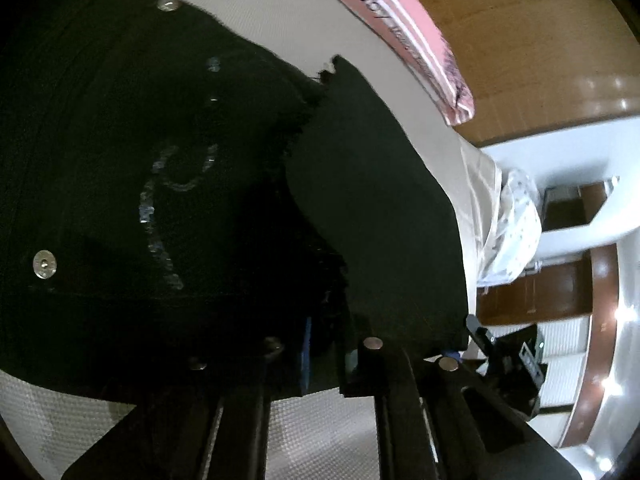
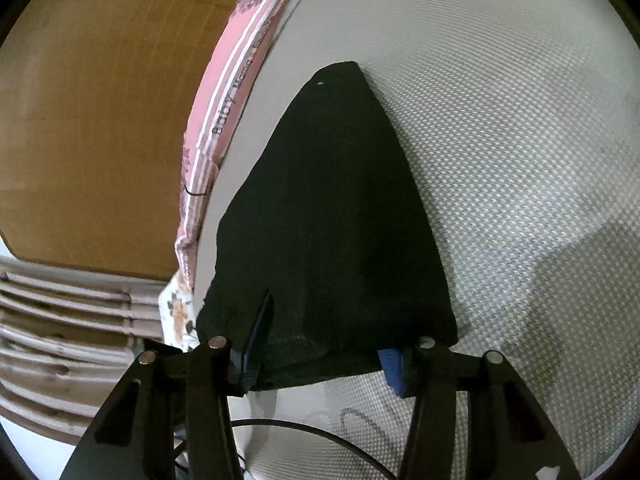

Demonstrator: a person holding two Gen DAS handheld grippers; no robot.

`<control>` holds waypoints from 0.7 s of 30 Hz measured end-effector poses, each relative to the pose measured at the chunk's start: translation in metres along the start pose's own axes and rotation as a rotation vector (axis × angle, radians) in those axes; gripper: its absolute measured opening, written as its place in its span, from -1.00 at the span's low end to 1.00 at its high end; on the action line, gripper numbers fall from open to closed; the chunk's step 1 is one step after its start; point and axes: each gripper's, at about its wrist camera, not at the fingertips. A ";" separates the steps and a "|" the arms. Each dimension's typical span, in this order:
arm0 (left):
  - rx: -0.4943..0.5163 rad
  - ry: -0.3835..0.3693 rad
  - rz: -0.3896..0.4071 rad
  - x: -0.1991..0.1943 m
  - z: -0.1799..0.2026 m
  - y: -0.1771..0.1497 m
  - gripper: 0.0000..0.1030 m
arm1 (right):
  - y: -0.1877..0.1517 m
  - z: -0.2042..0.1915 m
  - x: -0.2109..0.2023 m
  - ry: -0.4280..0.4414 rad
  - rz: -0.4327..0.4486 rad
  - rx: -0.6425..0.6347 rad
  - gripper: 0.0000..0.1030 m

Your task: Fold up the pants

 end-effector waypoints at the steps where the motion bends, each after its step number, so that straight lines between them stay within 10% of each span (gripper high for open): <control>1: -0.002 0.003 0.004 -0.001 0.000 0.000 -0.88 | 0.000 0.002 -0.001 -0.002 0.009 0.005 -0.09; 6: 0.070 0.027 -0.001 -0.002 0.017 -0.010 -0.89 | 0.000 0.014 -0.012 -0.029 0.046 0.042 -0.74; 10: 0.170 0.024 -0.050 0.010 0.037 -0.024 -0.89 | -0.002 0.016 -0.048 -0.049 0.184 0.046 -0.81; 21: 0.186 0.150 -0.122 0.035 0.037 -0.024 -0.89 | -0.001 0.049 -0.046 -0.004 0.150 0.234 -0.79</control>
Point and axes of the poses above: each gripper's, at about its wrist camera, not at the fingertips, and x roughly the way its jaws point, z to its right, y to its top, and after that the axes turned 11 degrees about -z, right-handed
